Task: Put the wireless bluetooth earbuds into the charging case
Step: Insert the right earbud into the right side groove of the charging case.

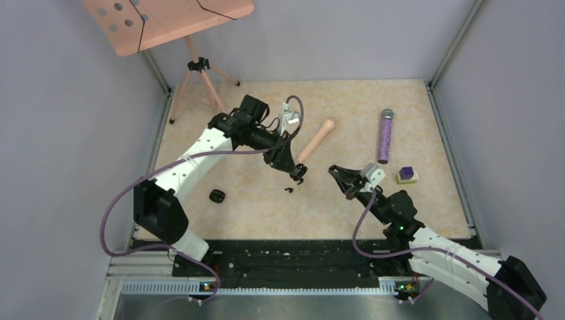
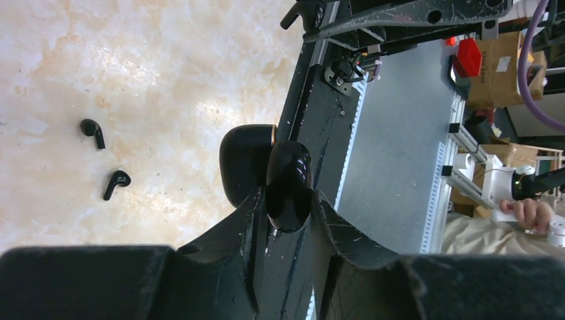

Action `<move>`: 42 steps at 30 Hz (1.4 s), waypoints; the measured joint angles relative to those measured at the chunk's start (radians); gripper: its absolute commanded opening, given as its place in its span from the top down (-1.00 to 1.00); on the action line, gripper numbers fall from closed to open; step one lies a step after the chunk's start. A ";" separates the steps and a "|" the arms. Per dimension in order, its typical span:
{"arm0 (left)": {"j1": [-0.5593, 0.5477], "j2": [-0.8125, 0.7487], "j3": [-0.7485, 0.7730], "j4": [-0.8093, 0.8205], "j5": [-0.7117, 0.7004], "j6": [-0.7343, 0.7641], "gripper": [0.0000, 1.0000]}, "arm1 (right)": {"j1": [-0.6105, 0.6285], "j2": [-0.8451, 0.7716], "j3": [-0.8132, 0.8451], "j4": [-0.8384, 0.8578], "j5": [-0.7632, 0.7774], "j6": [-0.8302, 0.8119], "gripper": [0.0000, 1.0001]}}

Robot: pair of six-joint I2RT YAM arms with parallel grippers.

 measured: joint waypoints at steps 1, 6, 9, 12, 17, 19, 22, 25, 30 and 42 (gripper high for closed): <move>-0.001 -0.008 -0.006 0.003 -0.001 0.009 1.00 | 0.000 0.000 0.000 0.005 -0.003 0.000 1.00; -0.011 -0.059 -0.048 0.023 -0.034 0.058 1.00 | 0.000 0.005 0.000 0.022 -0.013 0.001 1.00; -0.017 -0.083 -0.070 0.029 -0.057 0.083 1.00 | 0.000 0.010 0.000 0.029 -0.016 0.001 1.00; -0.021 -0.096 -0.083 0.037 -0.080 0.102 1.00 | 0.000 0.015 0.000 0.034 -0.019 0.001 1.00; -0.026 -0.111 -0.096 0.049 -0.109 0.122 1.00 | 0.000 0.016 0.000 0.036 -0.021 0.002 1.00; -0.026 -0.117 -0.101 0.050 -0.116 0.129 1.00 | 0.000 0.016 0.000 0.037 -0.025 0.002 1.00; -0.027 -0.122 -0.102 0.051 -0.111 0.128 1.00 | 0.000 0.016 0.002 0.037 -0.045 0.006 1.00; -0.028 -0.121 -0.101 0.048 -0.095 0.125 1.00 | 0.000 0.024 0.016 0.041 -0.072 0.009 1.00; -0.029 -0.121 -0.101 0.043 -0.076 0.124 1.00 | -0.001 0.064 0.061 0.085 -0.127 0.020 1.00; -0.005 -0.068 -0.052 -0.004 0.038 0.095 1.00 | -0.001 0.125 0.120 0.171 -0.283 0.066 1.00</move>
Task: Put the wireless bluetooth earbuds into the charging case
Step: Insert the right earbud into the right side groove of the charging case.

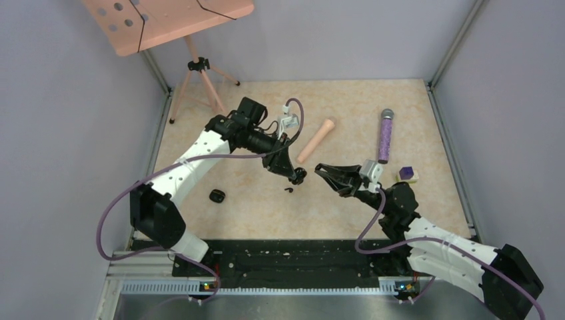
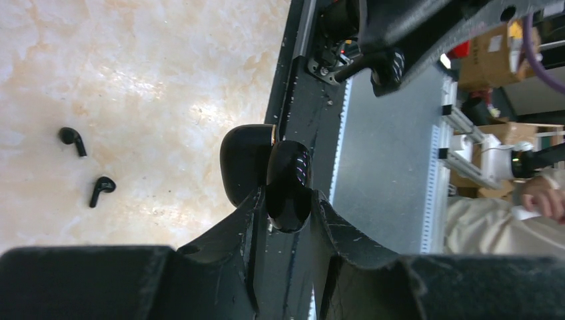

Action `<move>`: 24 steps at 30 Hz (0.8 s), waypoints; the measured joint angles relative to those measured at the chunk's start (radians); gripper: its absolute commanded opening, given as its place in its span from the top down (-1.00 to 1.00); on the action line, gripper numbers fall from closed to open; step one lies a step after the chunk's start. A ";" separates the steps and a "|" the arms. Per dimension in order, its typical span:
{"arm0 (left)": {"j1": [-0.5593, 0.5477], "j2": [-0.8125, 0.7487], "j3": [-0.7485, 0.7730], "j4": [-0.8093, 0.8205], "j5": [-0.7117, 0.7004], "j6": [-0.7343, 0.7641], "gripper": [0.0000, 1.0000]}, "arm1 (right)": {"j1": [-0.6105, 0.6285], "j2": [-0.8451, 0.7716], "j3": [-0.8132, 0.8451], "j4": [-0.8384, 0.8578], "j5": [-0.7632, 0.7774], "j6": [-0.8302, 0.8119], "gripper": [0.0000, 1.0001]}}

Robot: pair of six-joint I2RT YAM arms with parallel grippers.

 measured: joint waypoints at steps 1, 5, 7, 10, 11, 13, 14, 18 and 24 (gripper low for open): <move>0.006 0.017 0.015 -0.017 0.014 -0.006 1.00 | 0.000 0.000 0.000 0.000 -0.012 0.002 1.00; 0.022 0.078 0.053 -0.052 0.055 -0.030 1.00 | 0.000 0.001 0.006 -0.002 -0.055 0.003 1.00; 0.027 0.092 0.053 -0.063 0.065 -0.042 1.00 | 0.000 0.002 0.014 0.000 -0.069 0.002 1.00; 0.027 0.097 0.053 -0.076 0.079 -0.055 1.00 | 0.000 0.011 0.021 0.005 -0.089 0.001 1.00; 0.027 0.096 0.055 -0.078 0.084 -0.058 1.00 | 0.001 0.019 0.022 0.008 -0.097 0.001 1.00; 0.027 0.096 0.056 -0.082 0.093 -0.066 1.00 | 0.005 0.039 0.028 0.011 -0.107 0.000 1.00; 0.027 0.096 0.056 -0.082 0.098 -0.068 1.00 | 0.006 0.050 0.031 0.011 -0.113 -0.002 1.00; 0.029 0.096 0.057 -0.082 0.129 -0.092 1.00 | 0.007 0.082 0.033 0.016 -0.129 -0.009 1.00; 0.031 0.112 0.071 -0.092 0.192 -0.121 1.00 | 0.007 0.093 0.033 0.022 -0.131 -0.017 1.00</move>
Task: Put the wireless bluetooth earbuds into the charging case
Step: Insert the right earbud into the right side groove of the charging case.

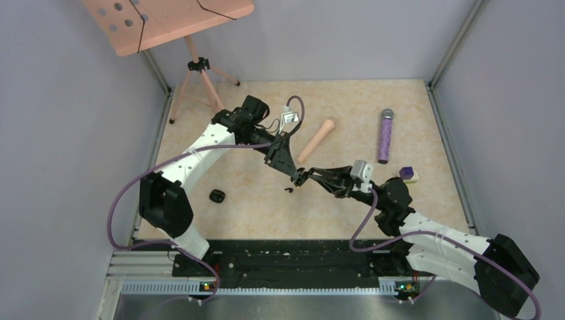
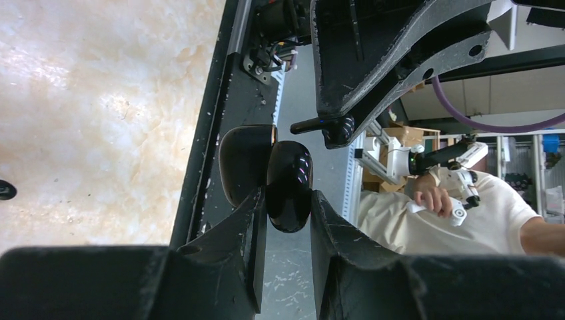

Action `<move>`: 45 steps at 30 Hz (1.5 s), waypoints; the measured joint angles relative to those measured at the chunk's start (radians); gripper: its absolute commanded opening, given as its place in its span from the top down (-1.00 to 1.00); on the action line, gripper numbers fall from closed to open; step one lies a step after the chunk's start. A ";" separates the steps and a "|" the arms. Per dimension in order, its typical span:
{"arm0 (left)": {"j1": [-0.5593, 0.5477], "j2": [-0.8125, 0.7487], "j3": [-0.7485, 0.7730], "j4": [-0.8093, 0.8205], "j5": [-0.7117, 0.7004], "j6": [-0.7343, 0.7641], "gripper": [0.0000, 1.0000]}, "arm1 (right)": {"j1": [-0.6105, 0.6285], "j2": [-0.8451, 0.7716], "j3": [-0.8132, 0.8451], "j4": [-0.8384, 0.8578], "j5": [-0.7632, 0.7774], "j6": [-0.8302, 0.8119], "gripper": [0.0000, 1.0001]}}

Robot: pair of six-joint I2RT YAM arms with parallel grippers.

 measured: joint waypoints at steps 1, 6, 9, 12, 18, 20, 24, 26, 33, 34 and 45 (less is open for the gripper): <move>0.000 0.004 0.000 0.000 0.006 -0.003 1.00 | 0.000 0.000 0.000 0.002 0.000 0.000 1.00; 0.000 0.017 0.016 -0.005 0.036 -0.037 1.00 | 0.000 0.000 0.000 0.019 -0.001 0.000 1.00; 0.000 0.017 0.027 -0.008 0.054 -0.053 1.00 | 0.000 0.000 0.000 0.021 -0.006 0.000 1.00; 0.001 0.019 0.034 -0.008 0.074 -0.064 1.00 | 0.000 0.000 0.000 0.031 -0.012 0.001 1.00; 0.003 0.030 0.034 -0.010 0.107 -0.077 1.00 | 0.000 0.001 0.000 0.052 -0.012 0.001 1.00; 0.003 0.034 0.034 -0.011 0.117 -0.078 1.00 | 0.000 0.006 0.000 0.063 -0.012 0.001 1.00; 0.003 0.035 0.034 -0.011 0.122 -0.078 1.00 | 0.002 0.025 0.000 0.090 -0.011 0.001 1.00; 0.003 0.037 0.034 -0.011 0.130 -0.078 1.00 | 0.002 0.036 0.001 0.100 -0.011 0.001 1.00; 0.010 0.050 0.034 -0.012 0.170 -0.078 1.00 | 0.005 0.056 0.001 0.132 -0.011 0.000 1.00; 0.011 0.050 0.034 -0.011 0.174 -0.078 1.00 | 0.005 0.056 0.001 0.135 -0.011 0.000 1.00; 0.014 0.058 0.034 -0.010 0.237 -0.093 1.00 | 0.006 0.042 0.000 0.151 -0.027 -0.065 1.00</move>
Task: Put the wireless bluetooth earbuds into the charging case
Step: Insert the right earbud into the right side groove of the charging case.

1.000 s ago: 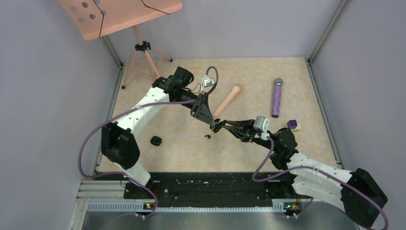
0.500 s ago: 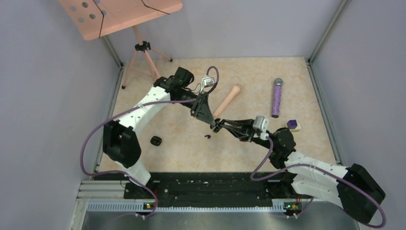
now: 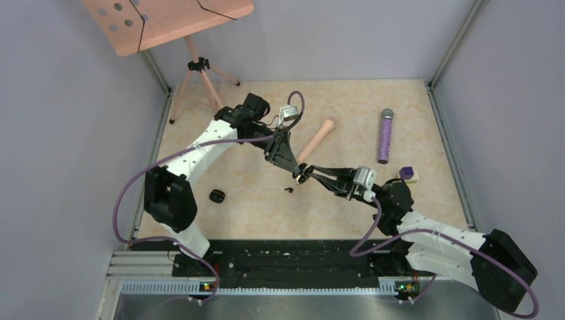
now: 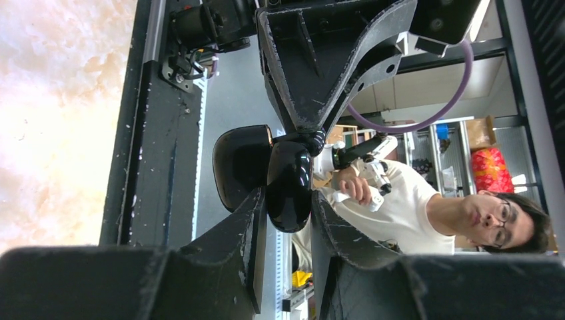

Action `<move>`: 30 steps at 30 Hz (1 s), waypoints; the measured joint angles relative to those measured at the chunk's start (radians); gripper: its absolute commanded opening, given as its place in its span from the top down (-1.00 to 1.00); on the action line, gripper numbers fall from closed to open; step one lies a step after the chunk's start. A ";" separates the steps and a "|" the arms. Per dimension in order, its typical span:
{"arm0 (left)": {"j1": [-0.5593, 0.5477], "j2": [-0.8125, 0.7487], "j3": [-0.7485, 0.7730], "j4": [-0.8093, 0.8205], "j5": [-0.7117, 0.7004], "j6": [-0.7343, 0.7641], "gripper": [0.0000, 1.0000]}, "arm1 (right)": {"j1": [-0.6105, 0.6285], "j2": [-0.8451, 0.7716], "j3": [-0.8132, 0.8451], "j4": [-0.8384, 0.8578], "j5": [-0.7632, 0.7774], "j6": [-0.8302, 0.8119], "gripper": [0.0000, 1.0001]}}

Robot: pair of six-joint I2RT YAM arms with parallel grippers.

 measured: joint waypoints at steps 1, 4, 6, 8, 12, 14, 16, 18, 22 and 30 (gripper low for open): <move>0.000 0.001 0.000 0.003 0.004 -0.009 1.00 | 0.000 -0.001 0.000 0.000 -0.002 -0.008 1.00; 0.000 0.007 0.000 0.013 0.021 -0.036 1.00 | 0.000 -0.008 -0.001 -0.001 -0.008 -0.039 1.00; 0.000 0.009 0.000 0.016 0.029 -0.048 1.00 | 0.000 -0.011 -0.002 -0.001 -0.015 -0.057 1.00; 0.000 0.009 0.000 0.020 0.034 -0.059 1.00 | 0.000 -0.013 -0.002 0.000 -0.022 -0.074 1.00; 0.000 0.009 0.000 0.021 0.040 -0.069 1.00 | 0.002 -0.017 -0.002 -0.001 -0.035 -0.106 1.00; 0.000 0.009 0.000 0.021 0.045 -0.075 1.00 | 0.004 -0.019 -0.002 -0.001 -0.041 -0.126 1.00; 0.000 0.009 0.000 0.021 0.047 -0.080 1.00 | 0.007 -0.021 -0.002 -0.005 -0.045 -0.140 1.00; 0.000 0.011 0.000 0.021 0.050 -0.085 1.00 | 0.012 -0.026 -0.002 -0.016 -0.048 -0.163 1.00; 0.000 0.019 0.000 0.019 0.051 -0.089 1.00 | 0.027 -0.038 0.000 -0.055 -0.047 -0.209 1.00; 0.007 0.022 0.000 0.019 0.051 -0.087 1.00 | 0.034 -0.053 0.027 -0.140 -0.022 -0.231 1.00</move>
